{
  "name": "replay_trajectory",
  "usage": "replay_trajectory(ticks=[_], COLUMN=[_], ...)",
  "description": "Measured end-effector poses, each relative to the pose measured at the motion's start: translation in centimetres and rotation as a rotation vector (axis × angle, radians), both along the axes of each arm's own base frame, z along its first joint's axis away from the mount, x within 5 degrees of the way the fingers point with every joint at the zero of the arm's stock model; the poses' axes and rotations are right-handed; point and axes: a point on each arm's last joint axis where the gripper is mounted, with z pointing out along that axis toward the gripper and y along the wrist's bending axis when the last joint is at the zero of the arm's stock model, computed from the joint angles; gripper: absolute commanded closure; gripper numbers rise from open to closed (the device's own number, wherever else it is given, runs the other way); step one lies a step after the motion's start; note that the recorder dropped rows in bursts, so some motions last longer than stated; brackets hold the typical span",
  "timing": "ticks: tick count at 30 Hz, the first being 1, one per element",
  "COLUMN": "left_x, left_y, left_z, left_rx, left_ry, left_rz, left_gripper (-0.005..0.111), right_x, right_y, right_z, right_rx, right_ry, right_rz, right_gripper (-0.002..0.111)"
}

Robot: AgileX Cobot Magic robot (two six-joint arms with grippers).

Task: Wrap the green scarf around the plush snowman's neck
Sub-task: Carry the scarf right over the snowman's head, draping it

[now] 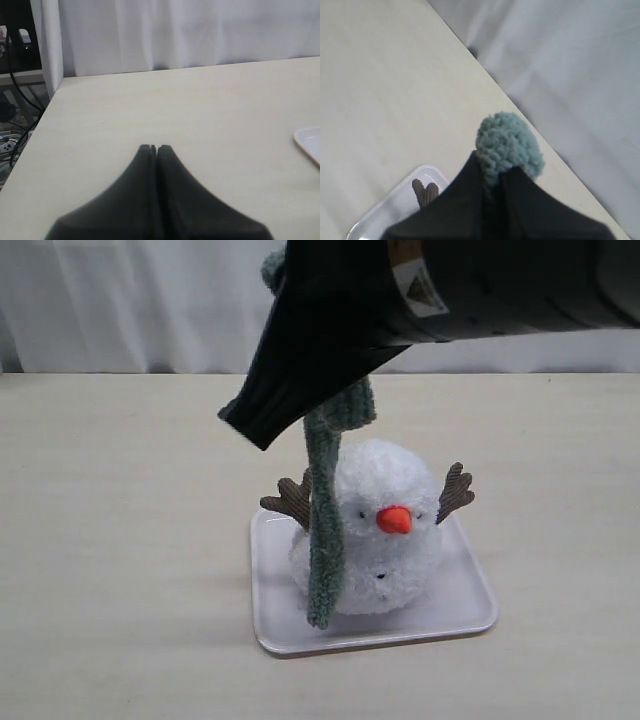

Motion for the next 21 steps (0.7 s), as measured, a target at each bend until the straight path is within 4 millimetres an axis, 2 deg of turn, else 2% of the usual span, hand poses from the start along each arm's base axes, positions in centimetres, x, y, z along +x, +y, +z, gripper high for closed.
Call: replay_trajectory(ticks=[6,9,16,21], left_x=[0.0,0.0,0.0,0.0], left_y=[0.0,0.0,0.0,0.0], left_z=[0.0,0.0,0.0,0.0], left_rx=[0.0,0.0,0.0,0.0], left_ry=[0.0,0.0,0.0,0.0], left_rz=[0.0,0.0,0.0,0.0], left_gripper=[0.107,0.107,0.107,0.107], right_x=[0.1,0.6,2.3,4.2], right_y=[0.3,0.8,1.9,1.0], right_z=[-0.1,-0.8,-2.8,-3.7], right_rx=[-0.002,-0.051,-0.207,-0.263], right_ry=[-0.013,-0.028,-0.088,-0.073], right_rz=[0.011,-0.002,-0.059,-0.148], right_gripper=[0.104,0.104,0.104,0.104])
